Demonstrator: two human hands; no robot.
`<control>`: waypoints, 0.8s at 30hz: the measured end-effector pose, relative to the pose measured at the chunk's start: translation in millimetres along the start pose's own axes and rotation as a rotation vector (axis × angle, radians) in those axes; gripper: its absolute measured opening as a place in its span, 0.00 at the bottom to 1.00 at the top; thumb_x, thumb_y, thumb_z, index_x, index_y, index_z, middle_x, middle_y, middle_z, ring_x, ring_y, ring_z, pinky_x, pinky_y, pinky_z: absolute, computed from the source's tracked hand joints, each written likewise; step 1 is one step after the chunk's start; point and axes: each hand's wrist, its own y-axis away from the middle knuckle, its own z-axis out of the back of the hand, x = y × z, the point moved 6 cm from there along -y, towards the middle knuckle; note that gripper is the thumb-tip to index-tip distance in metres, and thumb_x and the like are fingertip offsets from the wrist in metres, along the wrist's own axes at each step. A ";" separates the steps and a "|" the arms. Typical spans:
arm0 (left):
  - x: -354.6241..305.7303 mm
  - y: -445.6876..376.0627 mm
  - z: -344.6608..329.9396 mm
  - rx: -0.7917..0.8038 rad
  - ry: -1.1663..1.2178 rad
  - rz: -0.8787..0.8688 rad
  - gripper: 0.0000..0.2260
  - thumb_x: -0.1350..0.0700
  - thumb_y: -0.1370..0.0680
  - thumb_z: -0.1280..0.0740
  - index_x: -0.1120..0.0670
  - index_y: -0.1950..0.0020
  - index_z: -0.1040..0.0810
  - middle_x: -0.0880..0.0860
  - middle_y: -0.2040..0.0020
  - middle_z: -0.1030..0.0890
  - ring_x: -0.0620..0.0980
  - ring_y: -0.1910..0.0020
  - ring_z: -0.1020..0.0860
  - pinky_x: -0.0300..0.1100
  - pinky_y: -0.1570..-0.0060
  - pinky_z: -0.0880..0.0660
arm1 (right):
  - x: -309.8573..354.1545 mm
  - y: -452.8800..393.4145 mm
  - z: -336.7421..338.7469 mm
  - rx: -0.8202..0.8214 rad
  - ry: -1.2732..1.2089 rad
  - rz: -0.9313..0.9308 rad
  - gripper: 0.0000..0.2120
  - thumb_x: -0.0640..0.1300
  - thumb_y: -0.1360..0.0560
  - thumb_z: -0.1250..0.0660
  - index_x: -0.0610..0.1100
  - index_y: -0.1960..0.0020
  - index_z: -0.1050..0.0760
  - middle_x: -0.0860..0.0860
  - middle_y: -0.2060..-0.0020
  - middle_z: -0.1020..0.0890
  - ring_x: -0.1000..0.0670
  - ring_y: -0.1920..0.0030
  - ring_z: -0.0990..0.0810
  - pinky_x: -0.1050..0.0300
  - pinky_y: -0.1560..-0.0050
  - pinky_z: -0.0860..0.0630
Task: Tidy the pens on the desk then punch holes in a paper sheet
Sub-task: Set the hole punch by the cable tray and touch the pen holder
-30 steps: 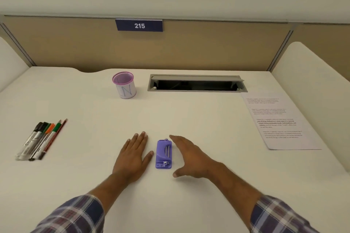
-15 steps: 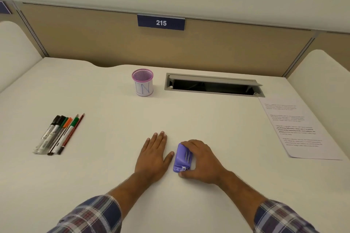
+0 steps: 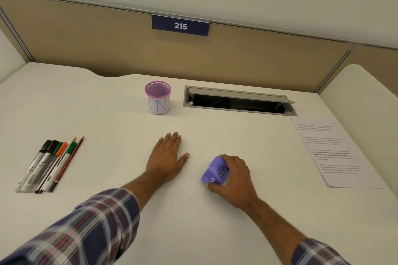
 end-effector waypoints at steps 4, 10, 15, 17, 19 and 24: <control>-7.6 -24.5 -4.2 0.034 0.012 -0.032 0.34 0.36 0.19 0.52 0.53 0.19 0.51 0.50 0.18 0.50 0.49 0.19 0.52 0.45 0.22 0.58 | -4.6 -25.8 3.7 -0.157 -0.025 -0.123 0.32 0.57 0.41 0.22 0.49 0.41 0.27 0.59 0.51 0.25 0.54 0.50 0.28 0.56 0.45 0.29; -9.1 -45.7 -11.7 0.036 0.006 -0.032 0.35 0.35 0.20 0.55 0.53 0.19 0.55 0.50 0.18 0.54 0.49 0.19 0.56 0.44 0.23 0.61 | -13.0 -83.8 9.4 -0.313 0.026 -0.277 0.27 0.59 0.40 0.23 0.48 0.47 0.26 0.52 0.53 0.20 0.48 0.51 0.24 0.52 0.49 0.26; -8.5 -46.6 -15.6 0.014 0.011 -0.029 0.36 0.34 0.21 0.58 0.53 0.19 0.55 0.50 0.18 0.55 0.48 0.19 0.57 0.44 0.22 0.60 | -12.3 -140.1 2.3 -0.356 0.132 -0.403 0.36 0.63 0.39 0.24 0.43 0.40 0.27 0.46 0.48 0.21 0.45 0.49 0.23 0.52 0.50 0.28; -8.3 -46.6 -15.4 0.010 0.013 -0.029 0.36 0.34 0.21 0.58 0.53 0.19 0.56 0.50 0.18 0.56 0.48 0.19 0.57 0.45 0.22 0.60 | -11.4 -160.6 -3.2 -0.337 0.183 -0.440 0.39 0.65 0.38 0.25 0.42 0.38 0.29 0.45 0.45 0.21 0.44 0.46 0.24 0.52 0.49 0.28; -8.9 -46.0 -14.6 0.004 0.014 -0.032 0.35 0.34 0.20 0.58 0.53 0.19 0.56 0.50 0.18 0.56 0.48 0.19 0.57 0.45 0.22 0.61 | -11.3 -177.9 -8.1 -0.323 0.208 -0.462 0.40 0.66 0.37 0.26 0.42 0.35 0.30 0.44 0.42 0.22 0.44 0.43 0.25 0.51 0.46 0.27; -8.3 -46.6 -15.3 0.013 0.006 -0.030 0.35 0.35 0.20 0.58 0.53 0.19 0.58 0.50 0.18 0.58 0.48 0.20 0.59 0.46 0.22 0.61 | -15.1 -207.7 -19.9 -0.303 0.232 -0.522 0.40 0.66 0.36 0.27 0.41 0.34 0.32 0.43 0.39 0.24 0.43 0.40 0.25 0.50 0.43 0.28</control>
